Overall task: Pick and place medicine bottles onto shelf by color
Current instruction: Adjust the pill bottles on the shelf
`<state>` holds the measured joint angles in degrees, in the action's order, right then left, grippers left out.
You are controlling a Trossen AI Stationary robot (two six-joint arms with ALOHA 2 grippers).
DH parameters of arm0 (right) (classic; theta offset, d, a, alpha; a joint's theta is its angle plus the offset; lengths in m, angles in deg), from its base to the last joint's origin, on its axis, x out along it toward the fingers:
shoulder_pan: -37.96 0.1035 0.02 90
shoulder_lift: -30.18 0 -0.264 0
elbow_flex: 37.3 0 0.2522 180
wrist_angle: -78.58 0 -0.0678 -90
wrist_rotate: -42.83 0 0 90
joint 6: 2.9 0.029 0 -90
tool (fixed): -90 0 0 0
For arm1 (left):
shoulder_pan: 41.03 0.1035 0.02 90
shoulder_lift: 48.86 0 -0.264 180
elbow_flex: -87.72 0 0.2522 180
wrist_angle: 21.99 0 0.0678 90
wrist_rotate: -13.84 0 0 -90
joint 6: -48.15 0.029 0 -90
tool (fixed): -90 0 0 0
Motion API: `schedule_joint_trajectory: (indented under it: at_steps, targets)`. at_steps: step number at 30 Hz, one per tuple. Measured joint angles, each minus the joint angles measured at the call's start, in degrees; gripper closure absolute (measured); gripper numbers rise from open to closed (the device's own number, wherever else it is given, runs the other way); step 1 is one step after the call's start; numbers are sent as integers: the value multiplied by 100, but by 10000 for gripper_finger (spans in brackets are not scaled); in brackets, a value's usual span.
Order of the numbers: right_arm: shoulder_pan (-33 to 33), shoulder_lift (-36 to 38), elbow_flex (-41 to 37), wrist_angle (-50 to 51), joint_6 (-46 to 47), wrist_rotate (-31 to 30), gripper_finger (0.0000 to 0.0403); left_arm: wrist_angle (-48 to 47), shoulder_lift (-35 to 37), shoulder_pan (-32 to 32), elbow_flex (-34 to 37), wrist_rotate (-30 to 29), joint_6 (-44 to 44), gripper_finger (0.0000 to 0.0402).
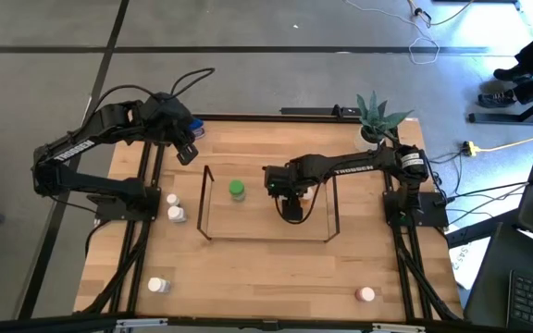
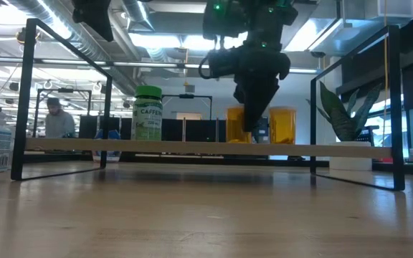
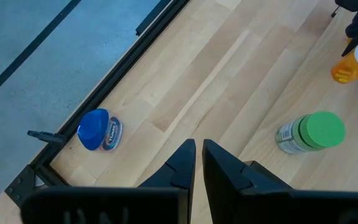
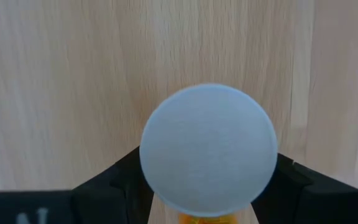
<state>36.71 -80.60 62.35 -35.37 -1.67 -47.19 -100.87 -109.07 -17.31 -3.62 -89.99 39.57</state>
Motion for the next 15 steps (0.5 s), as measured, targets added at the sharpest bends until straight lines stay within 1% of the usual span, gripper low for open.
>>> schedule_joint_trajectory:
  at_steps: [9, 15]
  targets:
    - [2, 9, 21, -40, -16, -16, 189, 2, 0, 0, 1, 1, 0, 376]
    - [0, 20, 259, 182, -17, -31, 189, 2, 0, 0, 0, 0, 0, 376]
